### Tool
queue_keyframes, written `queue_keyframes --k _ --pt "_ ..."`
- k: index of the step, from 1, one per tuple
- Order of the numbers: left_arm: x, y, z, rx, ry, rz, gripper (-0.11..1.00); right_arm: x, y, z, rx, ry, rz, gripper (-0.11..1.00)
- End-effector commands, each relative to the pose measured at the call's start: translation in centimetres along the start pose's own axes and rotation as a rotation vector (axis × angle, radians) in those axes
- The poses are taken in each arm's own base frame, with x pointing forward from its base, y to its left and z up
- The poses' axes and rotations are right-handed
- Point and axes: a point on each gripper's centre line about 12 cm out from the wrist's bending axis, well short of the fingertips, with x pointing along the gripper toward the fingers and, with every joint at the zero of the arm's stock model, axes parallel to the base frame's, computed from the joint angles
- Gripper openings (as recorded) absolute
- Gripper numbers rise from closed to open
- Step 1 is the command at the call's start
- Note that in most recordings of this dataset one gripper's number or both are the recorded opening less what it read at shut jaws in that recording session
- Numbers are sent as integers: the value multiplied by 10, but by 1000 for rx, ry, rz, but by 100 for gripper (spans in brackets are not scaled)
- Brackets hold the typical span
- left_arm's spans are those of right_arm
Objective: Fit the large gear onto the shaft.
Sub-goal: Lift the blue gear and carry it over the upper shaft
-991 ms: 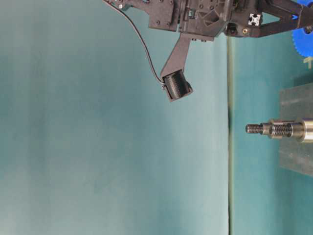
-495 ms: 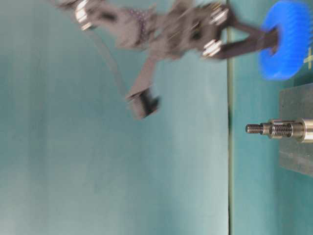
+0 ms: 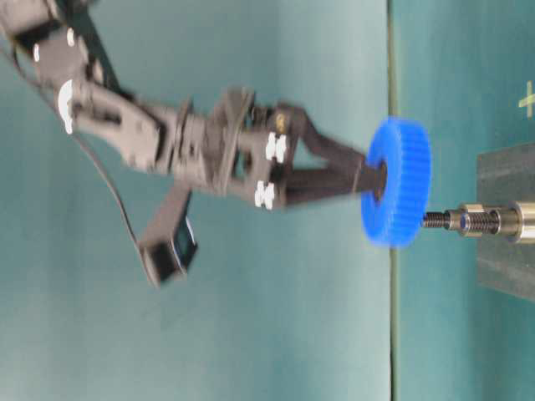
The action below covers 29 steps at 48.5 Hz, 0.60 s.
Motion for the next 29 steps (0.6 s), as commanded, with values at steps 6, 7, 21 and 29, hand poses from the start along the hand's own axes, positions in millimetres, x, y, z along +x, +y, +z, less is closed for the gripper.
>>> queue_keyframes --k 6,7,21,29 --pt "-1 0 2 -3 -14 -2 0 -6 5 23 -17 -42 8 49" --pt "-1 0 2 -4 -14 -2 0 -5 5 24 -20 -39 8 49" --pt "-1 0 0 -15 -8 -2 0 4 1 24 -27 18 1 49" --pt "-1 0 0 -15 -11 -2 0 5 -1 23 -27 24 -3 49"
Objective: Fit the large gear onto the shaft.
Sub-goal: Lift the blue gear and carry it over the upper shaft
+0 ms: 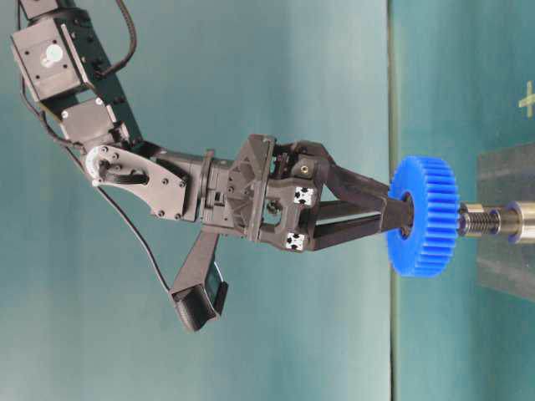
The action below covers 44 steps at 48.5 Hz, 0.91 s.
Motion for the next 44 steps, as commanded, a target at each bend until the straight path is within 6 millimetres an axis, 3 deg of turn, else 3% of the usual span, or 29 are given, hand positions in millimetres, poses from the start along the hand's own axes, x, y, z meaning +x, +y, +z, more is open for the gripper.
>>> queue_keyframes --k 1,44 --pt "0 0 6 0 -18 -1 0 -16 -2 7 -7 -40 1 49" --pt "-7 -1 8 -3 -54 -5 0 -14 -10 10 11 -15 -3 49"
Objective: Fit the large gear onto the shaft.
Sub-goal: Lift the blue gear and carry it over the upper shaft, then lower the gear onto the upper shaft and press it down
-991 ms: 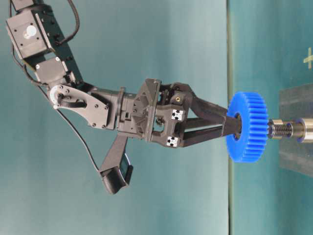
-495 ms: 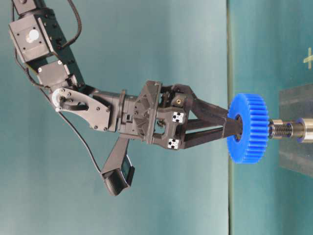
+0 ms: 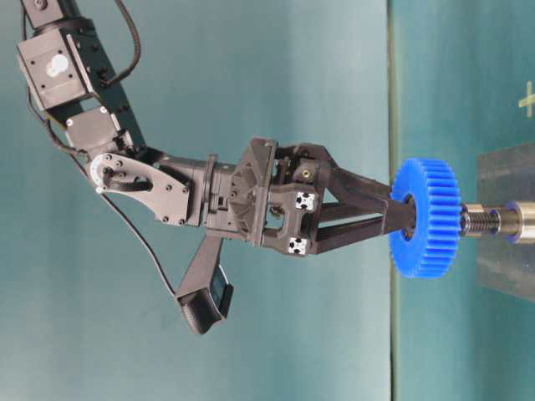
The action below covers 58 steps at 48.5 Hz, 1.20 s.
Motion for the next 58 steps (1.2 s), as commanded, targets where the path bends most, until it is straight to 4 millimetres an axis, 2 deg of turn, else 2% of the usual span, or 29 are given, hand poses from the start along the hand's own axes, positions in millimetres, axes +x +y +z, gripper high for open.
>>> queue_keyframes --k 1,6,13,38,58 --pt "0 -1 5 2 -14 -2 0 -17 -6 7 1 -44 -4 49" --pt "0 -1 5 2 -14 -2 0 -17 -6 7 1 -43 -4 49" --pt "0 -1 5 2 -14 -2 0 -16 -7 7 4 -37 -5 63" --pt "0 -1 5 -7 -14 -2 0 -23 -2 10 -38 -28 0 64" --pt "0 -1 6 -19 -15 -2 0 -2 -12 1 -34 39 -20 63"
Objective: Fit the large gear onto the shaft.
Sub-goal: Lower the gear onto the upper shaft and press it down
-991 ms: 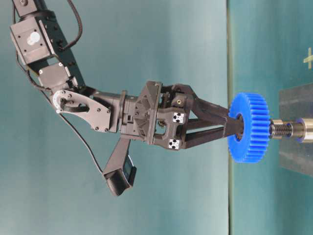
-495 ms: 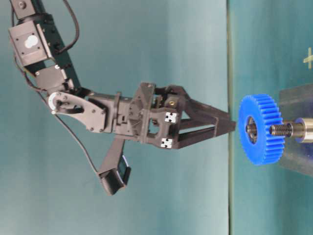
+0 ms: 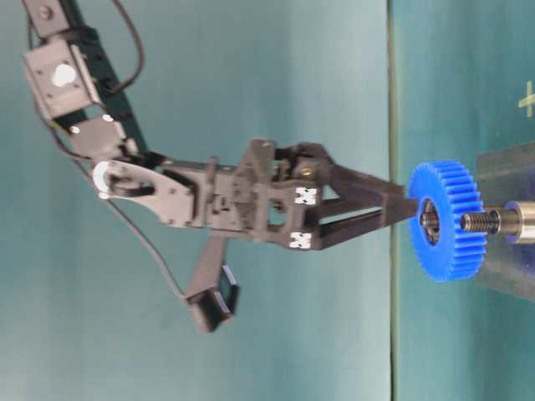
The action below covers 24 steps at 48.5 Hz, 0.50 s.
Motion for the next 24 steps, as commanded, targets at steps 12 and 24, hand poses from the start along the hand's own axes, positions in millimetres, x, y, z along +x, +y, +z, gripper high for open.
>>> queue_keyframes --k 12,24 --pt "1 -1 6 2 -15 -3 0 -15 -4 -6 -20 7 -37 63" --pt "1 -1 6 2 -15 -3 0 -21 -1 -2 -24 -14 -36 63"
